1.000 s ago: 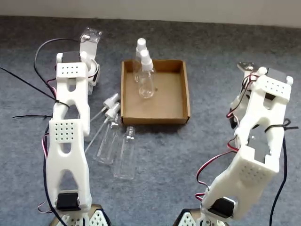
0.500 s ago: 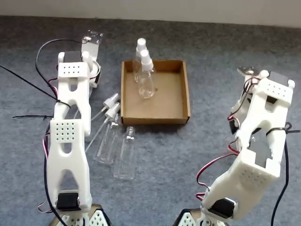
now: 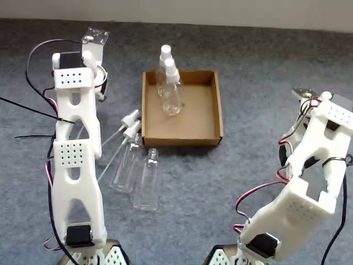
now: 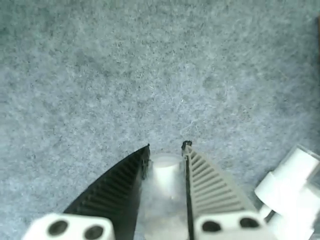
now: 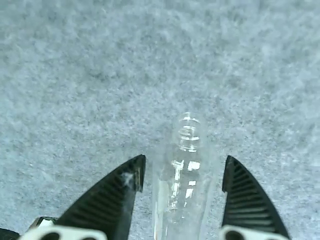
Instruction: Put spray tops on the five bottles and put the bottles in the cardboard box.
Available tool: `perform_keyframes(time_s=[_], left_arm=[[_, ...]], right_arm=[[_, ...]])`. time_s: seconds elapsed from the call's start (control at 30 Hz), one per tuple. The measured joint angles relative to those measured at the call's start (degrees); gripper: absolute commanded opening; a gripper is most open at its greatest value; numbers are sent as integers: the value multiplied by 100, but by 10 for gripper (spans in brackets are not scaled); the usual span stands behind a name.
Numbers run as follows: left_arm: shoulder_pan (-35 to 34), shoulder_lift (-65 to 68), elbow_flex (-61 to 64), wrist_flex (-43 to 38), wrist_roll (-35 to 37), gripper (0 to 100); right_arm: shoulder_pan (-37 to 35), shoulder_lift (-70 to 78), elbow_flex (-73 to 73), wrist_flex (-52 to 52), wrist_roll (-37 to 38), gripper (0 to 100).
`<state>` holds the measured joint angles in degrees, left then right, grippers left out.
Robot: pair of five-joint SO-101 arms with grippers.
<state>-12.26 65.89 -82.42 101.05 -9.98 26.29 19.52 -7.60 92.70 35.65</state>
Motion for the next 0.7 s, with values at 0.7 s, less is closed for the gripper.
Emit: perform_keyframes(time_s=[0.7], left_arm=[[18, 0, 9, 0, 9, 13]], right_arm=[[26, -1644, 3455, -2207, -255, 256]])
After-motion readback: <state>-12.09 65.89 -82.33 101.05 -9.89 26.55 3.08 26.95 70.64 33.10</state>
